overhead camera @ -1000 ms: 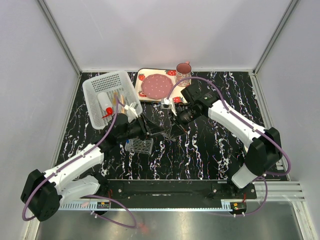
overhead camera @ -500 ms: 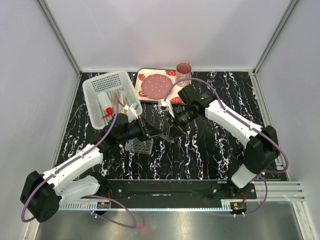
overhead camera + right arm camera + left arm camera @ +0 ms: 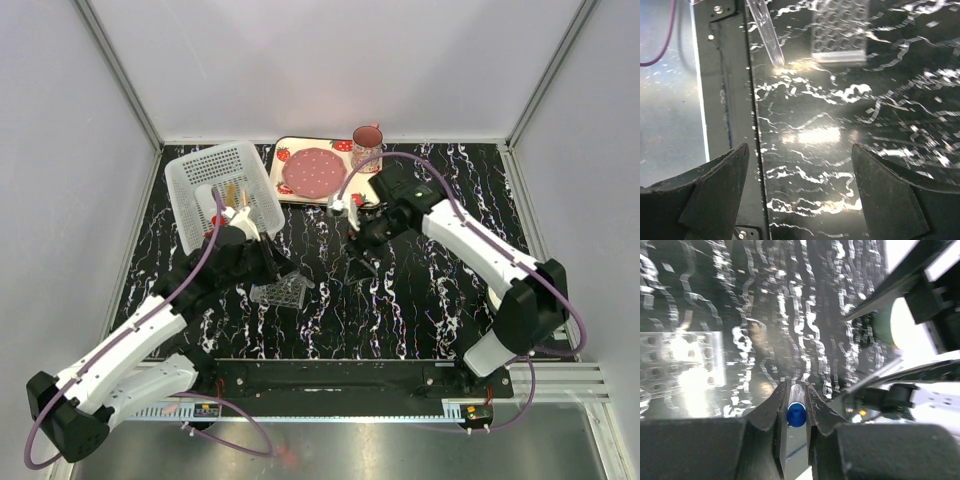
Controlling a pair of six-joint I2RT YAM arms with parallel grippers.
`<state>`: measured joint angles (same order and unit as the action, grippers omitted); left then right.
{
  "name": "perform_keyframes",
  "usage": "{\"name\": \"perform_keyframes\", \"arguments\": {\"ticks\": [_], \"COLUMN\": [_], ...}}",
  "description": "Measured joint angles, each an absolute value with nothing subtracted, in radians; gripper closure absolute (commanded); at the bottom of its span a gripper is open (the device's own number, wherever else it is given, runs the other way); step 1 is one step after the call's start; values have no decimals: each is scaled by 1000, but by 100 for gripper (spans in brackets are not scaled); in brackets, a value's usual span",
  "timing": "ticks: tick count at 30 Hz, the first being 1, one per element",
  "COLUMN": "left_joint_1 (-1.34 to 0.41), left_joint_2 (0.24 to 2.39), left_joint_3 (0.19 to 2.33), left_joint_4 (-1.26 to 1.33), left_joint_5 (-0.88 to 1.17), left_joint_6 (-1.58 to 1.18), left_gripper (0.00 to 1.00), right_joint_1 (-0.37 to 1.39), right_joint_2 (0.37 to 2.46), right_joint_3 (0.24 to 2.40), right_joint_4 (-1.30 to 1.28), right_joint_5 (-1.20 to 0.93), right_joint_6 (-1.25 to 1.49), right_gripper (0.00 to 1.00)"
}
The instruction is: Organize the chemistry lab equipment
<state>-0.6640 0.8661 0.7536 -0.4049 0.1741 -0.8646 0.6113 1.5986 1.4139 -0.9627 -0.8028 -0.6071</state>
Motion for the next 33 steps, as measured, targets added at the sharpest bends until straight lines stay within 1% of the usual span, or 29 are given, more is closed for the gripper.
{"name": "perform_keyframes", "arguments": {"ticks": [6,10,15,22,33], "left_joint_1": [-664,-664,-664,-664,-664], "left_joint_2": [863,929,1019,1094,1176], "left_joint_3": [855,881,884,884,879], "left_joint_4": [-619,-673,-690,-656,-550], "left_joint_5": [-43,-143,-224,-291,-331], "left_joint_6": [-709,-622,-538,-476,-441], "left_gripper": [93,92,92,92,91], "right_joint_1": [423,319,246,187,174], "right_joint_2": [1478,1430,1373,1361,1361], "right_joint_3": [1332,1257,1153,1108,1100], "right_joint_4": [-919,-873,-821,-781,-775], "right_joint_5": [-768,-781,-833,-886,-937], "right_joint_6": [-614,-602,-590,-589,-606], "right_gripper": [10,3,3,3,3]}}
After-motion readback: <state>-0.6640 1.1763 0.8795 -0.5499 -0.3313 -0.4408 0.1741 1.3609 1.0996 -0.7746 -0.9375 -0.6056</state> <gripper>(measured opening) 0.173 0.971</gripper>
